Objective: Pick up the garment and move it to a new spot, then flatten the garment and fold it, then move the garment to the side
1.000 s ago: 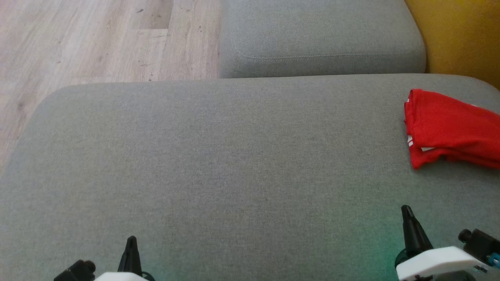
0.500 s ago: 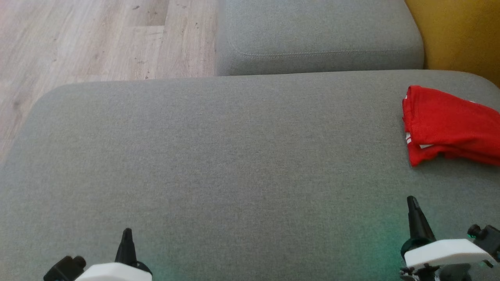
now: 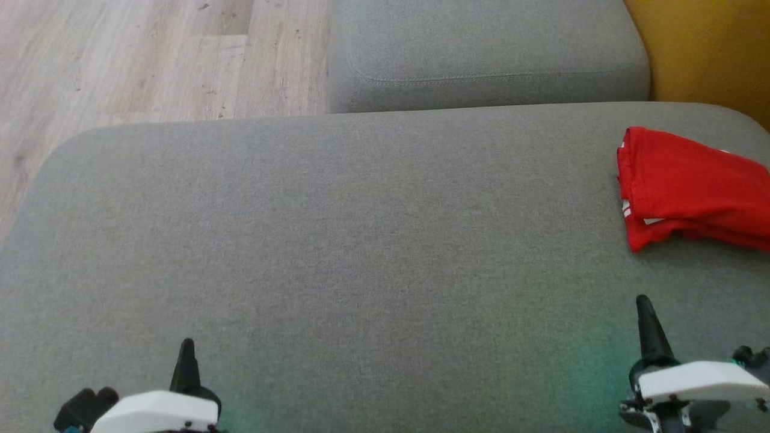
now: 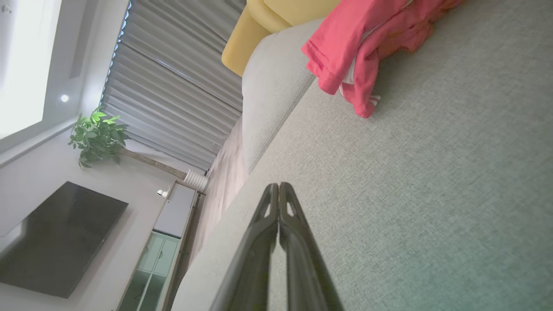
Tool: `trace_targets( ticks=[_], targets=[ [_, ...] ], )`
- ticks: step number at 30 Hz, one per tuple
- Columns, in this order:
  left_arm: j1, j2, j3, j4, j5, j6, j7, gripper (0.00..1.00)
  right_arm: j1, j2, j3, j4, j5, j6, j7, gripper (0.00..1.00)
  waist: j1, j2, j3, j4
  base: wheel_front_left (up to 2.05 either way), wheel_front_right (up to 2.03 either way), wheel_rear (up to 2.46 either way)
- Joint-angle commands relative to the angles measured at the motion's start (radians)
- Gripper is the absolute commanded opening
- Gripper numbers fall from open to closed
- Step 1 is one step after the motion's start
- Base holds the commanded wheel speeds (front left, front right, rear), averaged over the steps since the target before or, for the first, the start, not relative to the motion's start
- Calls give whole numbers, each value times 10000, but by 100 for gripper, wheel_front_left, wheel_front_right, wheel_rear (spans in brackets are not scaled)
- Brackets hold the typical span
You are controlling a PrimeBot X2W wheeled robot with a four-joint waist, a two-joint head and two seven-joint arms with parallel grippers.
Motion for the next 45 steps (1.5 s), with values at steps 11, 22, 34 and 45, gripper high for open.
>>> trace_targets(
  ticks=[11, 22, 34, 45],
  targets=[
    [-873, -274, 1086, -170, -1033, -572, 366, 0, -949, -212, -61, -190, 1676, 48, 151, 0, 0, 0, 95, -85, 0, 0, 0],
    [-1062, -519, 1648, -105, -1744, -936, 657, 0, -1187, -216, -175, -108, 2839, 54, 257, 0, 0, 0, 167, -150, 0, 0, 0],
    [-1290, -817, 2329, -27, -2602, -1375, 1009, 0, -1475, -217, -316, -9, 4238, 60, 388, 0, 0, 0, 255, -229, 0, 0, 0],
    [-1498, -1091, 2953, 44, -3385, -1777, 1332, 0, -1738, -216, -449, 82, 5515, 66, 511, 0, 0, 0, 335, -301, 0, 0, 0]
  ],
)
